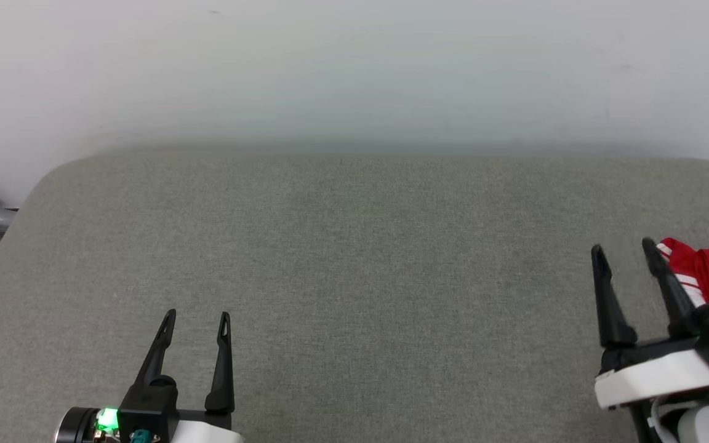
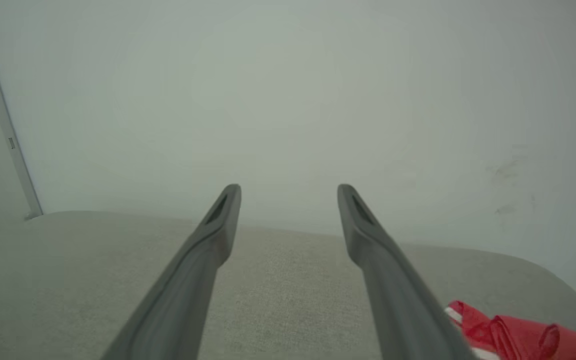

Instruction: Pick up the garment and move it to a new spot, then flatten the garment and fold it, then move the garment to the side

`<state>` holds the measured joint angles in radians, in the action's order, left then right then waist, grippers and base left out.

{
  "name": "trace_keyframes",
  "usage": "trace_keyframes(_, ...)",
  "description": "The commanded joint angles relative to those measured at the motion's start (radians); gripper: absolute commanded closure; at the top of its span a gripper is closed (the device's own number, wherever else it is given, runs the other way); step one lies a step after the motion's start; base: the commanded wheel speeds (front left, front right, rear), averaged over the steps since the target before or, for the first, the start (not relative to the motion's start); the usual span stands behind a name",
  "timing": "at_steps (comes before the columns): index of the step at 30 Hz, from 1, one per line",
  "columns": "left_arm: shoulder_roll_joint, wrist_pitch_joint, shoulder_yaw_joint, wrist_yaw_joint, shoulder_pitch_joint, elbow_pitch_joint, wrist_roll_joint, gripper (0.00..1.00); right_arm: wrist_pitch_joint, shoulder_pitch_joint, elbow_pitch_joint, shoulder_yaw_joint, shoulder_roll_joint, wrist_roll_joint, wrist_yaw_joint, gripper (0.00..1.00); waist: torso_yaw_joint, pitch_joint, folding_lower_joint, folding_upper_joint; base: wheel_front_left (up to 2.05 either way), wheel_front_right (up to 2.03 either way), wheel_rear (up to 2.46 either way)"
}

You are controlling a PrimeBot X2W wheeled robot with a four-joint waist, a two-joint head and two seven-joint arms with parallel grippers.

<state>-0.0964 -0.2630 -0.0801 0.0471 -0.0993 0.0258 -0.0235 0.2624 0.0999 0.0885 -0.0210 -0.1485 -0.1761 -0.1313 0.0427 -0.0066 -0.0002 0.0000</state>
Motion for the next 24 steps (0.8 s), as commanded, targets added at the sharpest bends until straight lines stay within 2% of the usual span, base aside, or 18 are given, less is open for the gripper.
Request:
trace_keyframes(1, -0.005, -0.002, 0.004, -0.004, -0.008, -0.005, -0.003, 0.0, 0.002, -0.026, -0.005, 0.003, 0.014, 0.003, 0.001, 0.0, 0.002, -0.008, 0.0002, 0.0, 0.0, 0.0, 0.0)
trace_keyframes(12, -0.002, -0.002, 0.004, -0.027, -0.029, -0.028, -0.013, 0.0, 0.003, -0.172, -0.05, -0.006, 0.085, 0.015, 0.001, 0.0, -0.003, -0.035, 0.0002, 0.0, 0.0, 0.0, 0.0)
trace_keyframes(24, 0.005, -0.002, -0.004, -0.051, -0.044, -0.041, -0.014, 0.0, 0.003, -0.248, -0.12, -0.046, 0.1, 0.02, 0.001, 0.0, 0.0, -0.044, 0.0002, 0.0, 0.0, 0.0, 0.0)
